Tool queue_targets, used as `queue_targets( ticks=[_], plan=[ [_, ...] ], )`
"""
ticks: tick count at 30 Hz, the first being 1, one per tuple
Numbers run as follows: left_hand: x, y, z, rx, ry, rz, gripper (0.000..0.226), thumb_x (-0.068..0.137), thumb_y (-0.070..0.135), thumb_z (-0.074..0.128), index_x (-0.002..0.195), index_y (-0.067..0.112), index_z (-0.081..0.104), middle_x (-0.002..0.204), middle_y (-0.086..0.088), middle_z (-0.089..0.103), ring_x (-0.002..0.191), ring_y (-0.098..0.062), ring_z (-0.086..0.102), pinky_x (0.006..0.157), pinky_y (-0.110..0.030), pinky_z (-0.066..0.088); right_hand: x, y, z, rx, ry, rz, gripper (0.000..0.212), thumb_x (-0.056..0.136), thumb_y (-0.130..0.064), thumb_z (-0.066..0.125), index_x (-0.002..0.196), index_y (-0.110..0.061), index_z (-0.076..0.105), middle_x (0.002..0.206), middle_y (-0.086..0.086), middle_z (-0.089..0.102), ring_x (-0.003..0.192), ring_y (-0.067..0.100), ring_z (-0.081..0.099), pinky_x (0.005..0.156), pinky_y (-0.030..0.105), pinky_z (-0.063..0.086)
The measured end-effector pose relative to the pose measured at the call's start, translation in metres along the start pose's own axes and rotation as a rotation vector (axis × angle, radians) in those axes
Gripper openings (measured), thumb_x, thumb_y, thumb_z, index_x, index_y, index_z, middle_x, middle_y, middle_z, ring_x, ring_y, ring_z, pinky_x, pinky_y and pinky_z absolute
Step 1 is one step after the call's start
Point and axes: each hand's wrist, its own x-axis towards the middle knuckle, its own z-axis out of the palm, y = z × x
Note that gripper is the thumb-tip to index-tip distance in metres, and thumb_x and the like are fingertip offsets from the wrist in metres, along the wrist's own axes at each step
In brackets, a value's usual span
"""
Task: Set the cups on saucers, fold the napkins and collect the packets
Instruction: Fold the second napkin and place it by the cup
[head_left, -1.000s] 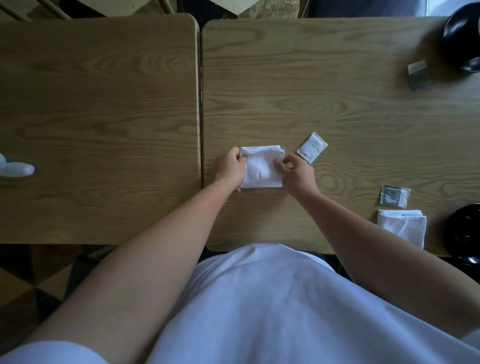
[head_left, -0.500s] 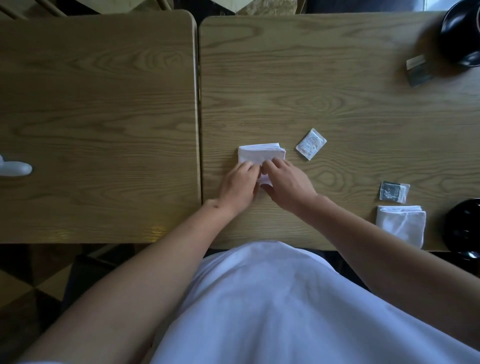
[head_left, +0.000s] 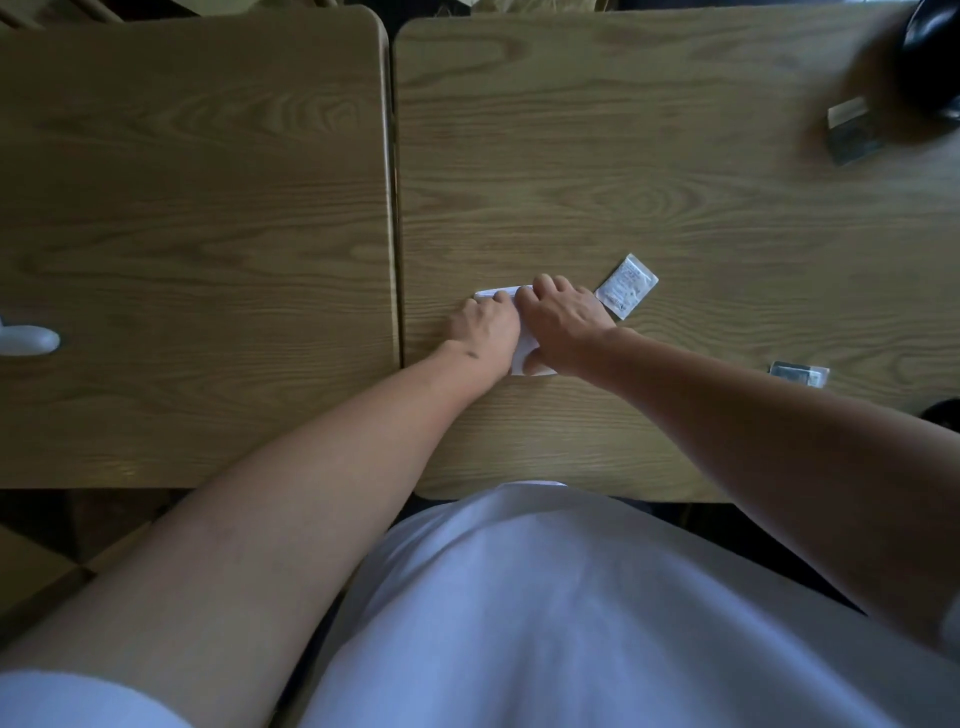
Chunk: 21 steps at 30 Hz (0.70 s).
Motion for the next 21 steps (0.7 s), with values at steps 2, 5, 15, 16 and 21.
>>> queue_targets(
  ticks=[2, 5, 15, 16, 21],
  plan=[
    [0.003, 0.004, -0.001, -0.006, 0.010, 0.001, 0.038, 0.095, 0.017, 0.058, 0.128, 0.003, 0.045, 0.129, -0.013, 0.062, 0.122, -0.029, 0.059, 0.096, -0.036, 0.047, 0.003, 0.003, -0.001, 0.018, -0.001, -0.001, 0.084, 0.062, -0.043, 0.089, 0.128, -0.015, 0.046, 0.125, 0.007, 0.050, 0.120, 0.027, 0.050, 0.093, 0.039, 0.044],
    [0.006, 0.008, 0.001, -0.025, 0.019, 0.015, 0.040, 0.091, 0.021, 0.063, 0.125, 0.005, 0.048, 0.124, -0.009, 0.064, 0.118, -0.027, 0.062, 0.094, -0.034, 0.045, 0.004, 0.006, 0.003, 0.060, 0.024, -0.015, 0.087, 0.058, -0.041, 0.091, 0.129, -0.018, 0.047, 0.125, 0.005, 0.050, 0.121, 0.026, 0.049, 0.093, 0.040, 0.044],
    [-0.042, -0.032, 0.037, -1.043, 0.271, -0.537, 0.016, 0.074, 0.024, 0.070, 0.077, 0.018, 0.055, 0.081, -0.004, 0.062, 0.076, -0.023, 0.058, 0.065, -0.035, 0.046, -0.057, -0.002, 0.045, 0.727, 0.411, 0.466, 0.041, 0.080, -0.027, 0.075, 0.111, -0.012, 0.055, 0.114, 0.008, 0.054, 0.103, 0.025, 0.049, 0.079, 0.032, 0.040],
    [-0.044, -0.031, 0.038, -1.163, 0.238, -0.586, 0.016, 0.072, 0.025, 0.069, 0.068, 0.019, 0.055, 0.072, -0.005, 0.063, 0.068, -0.024, 0.062, 0.066, -0.039, 0.053, -0.064, -0.005, 0.050, 0.878, 0.419, 0.621, 0.036, 0.081, -0.029, 0.073, 0.107, -0.012, 0.055, 0.106, 0.005, 0.057, 0.096, 0.022, 0.051, 0.072, 0.029, 0.037],
    [-0.040, -0.020, 0.032, -1.471, -0.069, -0.562, 0.022, 0.081, 0.026, 0.077, 0.073, 0.012, 0.063, 0.070, -0.008, 0.064, 0.049, -0.016, 0.052, 0.045, -0.023, 0.040, -0.055, -0.015, 0.041, 1.444, 0.261, 0.945, 0.025, 0.078, -0.029, 0.075, 0.079, -0.009, 0.062, 0.067, 0.001, 0.056, 0.063, 0.022, 0.056, 0.047, 0.026, 0.036]
  ],
)
